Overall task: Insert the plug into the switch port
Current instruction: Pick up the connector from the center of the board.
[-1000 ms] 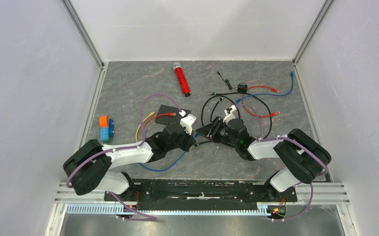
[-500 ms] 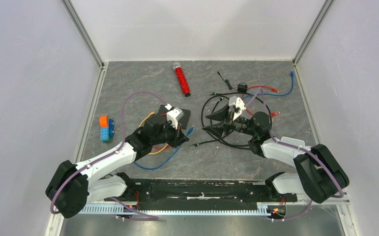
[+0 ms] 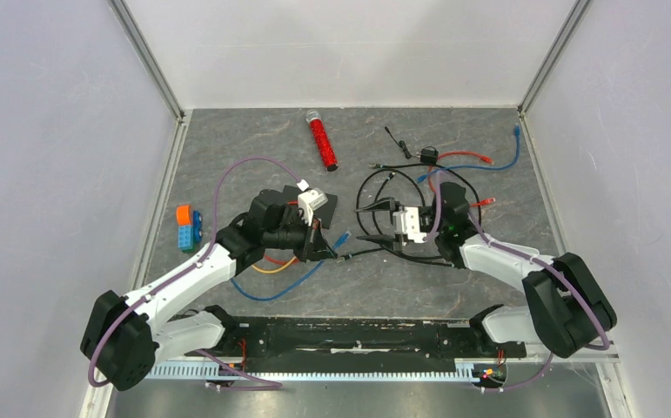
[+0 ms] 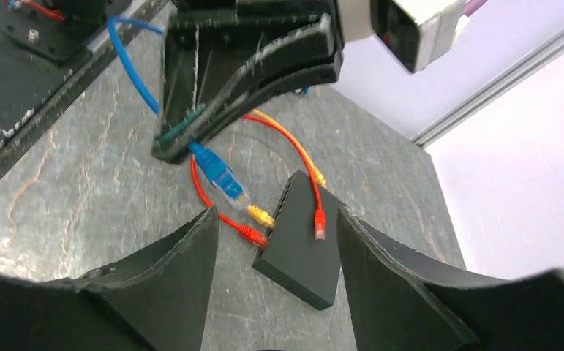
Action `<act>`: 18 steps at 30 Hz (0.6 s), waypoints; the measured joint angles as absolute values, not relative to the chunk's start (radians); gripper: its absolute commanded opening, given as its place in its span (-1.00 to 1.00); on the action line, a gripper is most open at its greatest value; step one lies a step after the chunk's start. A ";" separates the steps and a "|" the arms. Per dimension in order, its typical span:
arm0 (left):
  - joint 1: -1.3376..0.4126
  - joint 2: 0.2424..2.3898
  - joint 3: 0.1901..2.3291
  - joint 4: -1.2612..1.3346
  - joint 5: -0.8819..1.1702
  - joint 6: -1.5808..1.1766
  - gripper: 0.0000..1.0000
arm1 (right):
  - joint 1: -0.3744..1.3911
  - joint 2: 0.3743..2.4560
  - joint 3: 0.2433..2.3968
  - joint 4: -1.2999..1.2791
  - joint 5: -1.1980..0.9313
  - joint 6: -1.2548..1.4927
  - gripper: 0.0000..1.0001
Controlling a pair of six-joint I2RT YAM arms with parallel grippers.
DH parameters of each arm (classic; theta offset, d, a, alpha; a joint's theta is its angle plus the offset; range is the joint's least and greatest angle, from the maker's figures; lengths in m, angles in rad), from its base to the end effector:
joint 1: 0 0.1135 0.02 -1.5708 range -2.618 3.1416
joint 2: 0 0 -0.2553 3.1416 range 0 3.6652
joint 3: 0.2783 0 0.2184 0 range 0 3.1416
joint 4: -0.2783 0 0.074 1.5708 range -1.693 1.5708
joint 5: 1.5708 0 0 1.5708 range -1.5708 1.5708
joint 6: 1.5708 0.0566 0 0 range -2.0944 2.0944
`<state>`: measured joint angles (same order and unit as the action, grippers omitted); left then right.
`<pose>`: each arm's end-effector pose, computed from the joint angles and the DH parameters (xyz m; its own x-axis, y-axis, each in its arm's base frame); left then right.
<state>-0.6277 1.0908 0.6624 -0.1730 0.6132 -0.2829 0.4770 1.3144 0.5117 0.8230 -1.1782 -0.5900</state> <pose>0.1567 -0.1539 0.2392 -0.6810 0.2121 -0.7009 0.7022 0.4608 -0.5428 0.1892 0.1566 0.2530 0.5693 0.0546 -0.8203 -0.8178 -0.0648 -0.5718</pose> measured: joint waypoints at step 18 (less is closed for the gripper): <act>-0.628 1.069 0.691 -0.216 0.425 -0.240 -0.95 | 0.562 1.444 0.820 -0.060 -1.188 -1.200 0.96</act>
